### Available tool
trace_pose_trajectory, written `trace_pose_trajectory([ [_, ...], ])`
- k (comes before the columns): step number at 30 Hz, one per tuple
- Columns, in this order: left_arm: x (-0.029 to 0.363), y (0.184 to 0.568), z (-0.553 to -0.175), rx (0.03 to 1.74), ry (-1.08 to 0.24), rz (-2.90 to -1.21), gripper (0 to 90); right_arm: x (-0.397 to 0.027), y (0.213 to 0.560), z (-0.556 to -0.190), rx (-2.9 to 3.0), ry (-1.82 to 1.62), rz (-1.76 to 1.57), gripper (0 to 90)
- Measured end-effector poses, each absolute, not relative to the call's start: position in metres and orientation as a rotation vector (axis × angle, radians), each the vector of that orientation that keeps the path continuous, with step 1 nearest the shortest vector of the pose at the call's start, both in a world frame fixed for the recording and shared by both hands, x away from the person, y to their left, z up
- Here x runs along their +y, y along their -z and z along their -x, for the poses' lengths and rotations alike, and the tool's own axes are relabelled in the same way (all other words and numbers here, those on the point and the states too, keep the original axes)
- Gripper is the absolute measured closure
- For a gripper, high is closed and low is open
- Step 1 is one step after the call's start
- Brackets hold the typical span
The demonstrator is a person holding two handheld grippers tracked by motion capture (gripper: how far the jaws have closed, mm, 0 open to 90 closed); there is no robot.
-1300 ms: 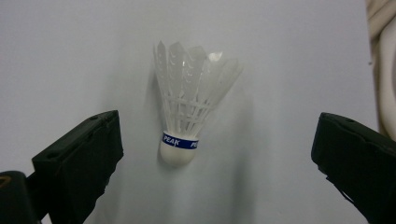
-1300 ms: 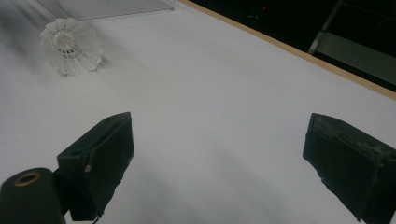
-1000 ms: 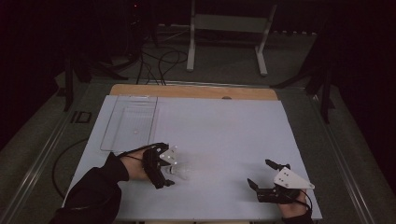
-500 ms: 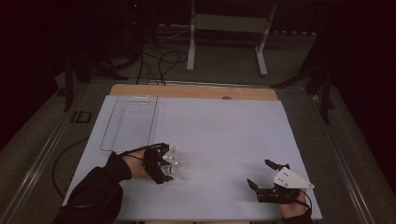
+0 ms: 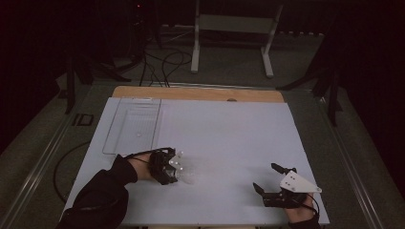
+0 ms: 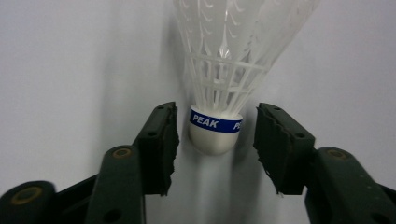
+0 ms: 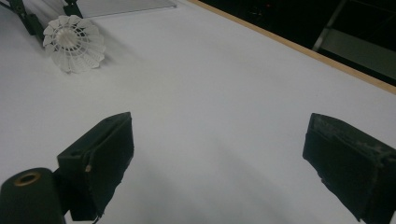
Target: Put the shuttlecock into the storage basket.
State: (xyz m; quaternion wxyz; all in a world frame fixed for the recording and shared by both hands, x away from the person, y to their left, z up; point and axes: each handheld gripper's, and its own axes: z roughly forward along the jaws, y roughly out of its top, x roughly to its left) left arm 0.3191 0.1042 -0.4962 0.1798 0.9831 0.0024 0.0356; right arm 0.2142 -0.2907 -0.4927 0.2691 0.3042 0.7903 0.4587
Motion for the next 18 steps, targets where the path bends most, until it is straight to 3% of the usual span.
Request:
trace_pose_trajectory([
  [7, 0.1021, 0.4981, -0.3184, -0.007, -0.129, -2.796, 52.6, -0.2901, 0.4925, -0.2138, 2.133, -1.237, -0.816, 8.7],
  [18, 0.1039, 0.4986, -0.3175, 0.009, -0.14, -2.781, 63.3, -0.2898, 0.4924, -0.2136, 2.135, -1.237, -0.816, 8.7],
])
